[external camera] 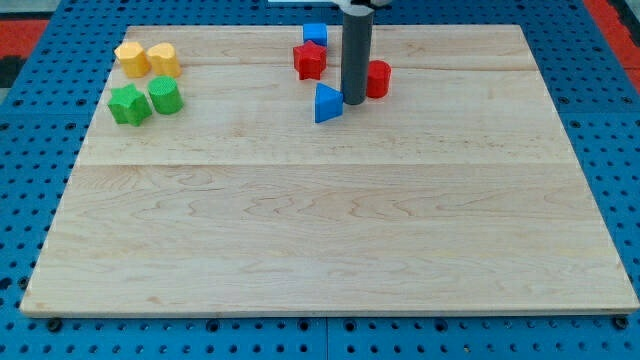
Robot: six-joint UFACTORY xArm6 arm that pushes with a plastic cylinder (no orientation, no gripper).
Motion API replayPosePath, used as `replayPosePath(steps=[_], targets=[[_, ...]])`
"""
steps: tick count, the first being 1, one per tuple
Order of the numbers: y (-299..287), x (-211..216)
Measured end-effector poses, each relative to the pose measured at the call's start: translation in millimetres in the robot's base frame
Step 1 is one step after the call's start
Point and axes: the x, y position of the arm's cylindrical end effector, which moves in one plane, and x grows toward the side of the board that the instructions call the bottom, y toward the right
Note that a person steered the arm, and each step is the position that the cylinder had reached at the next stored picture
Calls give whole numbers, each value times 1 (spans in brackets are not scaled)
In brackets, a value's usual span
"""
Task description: Move the red circle below the red star
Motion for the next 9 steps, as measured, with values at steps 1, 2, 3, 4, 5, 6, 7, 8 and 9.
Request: replayPosePath(steps=[1,2,3,4,5,6,7,8,9], targets=[[52,-4],[56,-25],[48,-32],[73,-40],[63,-55],[37,-45],[22,-39],[39,-60],[16,-63]])
